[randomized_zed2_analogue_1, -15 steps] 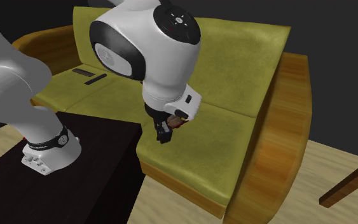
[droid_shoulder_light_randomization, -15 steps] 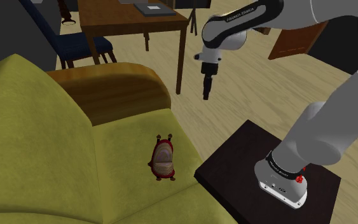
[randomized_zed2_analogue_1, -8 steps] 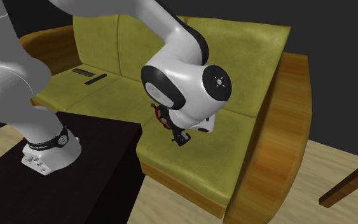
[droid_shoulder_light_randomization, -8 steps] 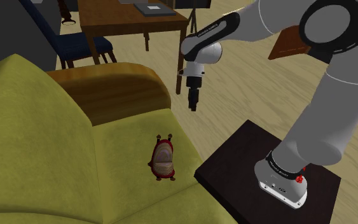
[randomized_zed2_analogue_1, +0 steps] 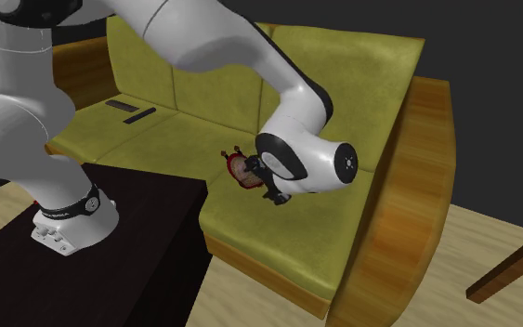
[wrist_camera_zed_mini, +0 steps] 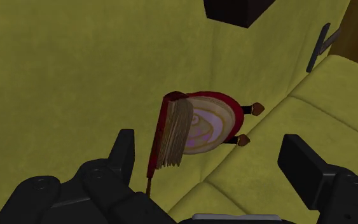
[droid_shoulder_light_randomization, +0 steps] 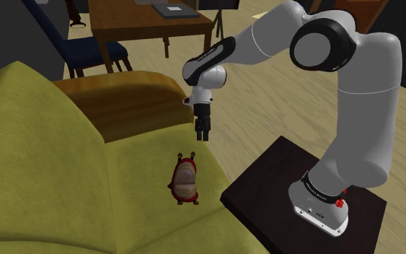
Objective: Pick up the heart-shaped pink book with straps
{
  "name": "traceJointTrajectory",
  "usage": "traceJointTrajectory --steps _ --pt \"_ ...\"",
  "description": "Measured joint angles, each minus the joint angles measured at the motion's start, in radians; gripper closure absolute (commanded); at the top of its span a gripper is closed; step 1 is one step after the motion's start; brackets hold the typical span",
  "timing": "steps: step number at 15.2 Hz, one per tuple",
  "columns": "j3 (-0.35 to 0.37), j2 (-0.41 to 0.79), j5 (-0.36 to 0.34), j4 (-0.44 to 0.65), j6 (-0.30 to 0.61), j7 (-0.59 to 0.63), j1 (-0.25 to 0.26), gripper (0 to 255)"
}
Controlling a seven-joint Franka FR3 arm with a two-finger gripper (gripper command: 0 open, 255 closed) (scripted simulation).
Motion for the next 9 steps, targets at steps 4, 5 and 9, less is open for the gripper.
traceJointTrajectory --steps 4,5,9 --pt "0.060 0.120 0.032 0.096 -0.047 -0.068 0.007 0" --pt "0.066 0.139 0.035 0.109 -0.048 -0.075 0.008 0" --pt "0.073 0.181 0.042 0.120 -0.026 -0.097 0.010 0"
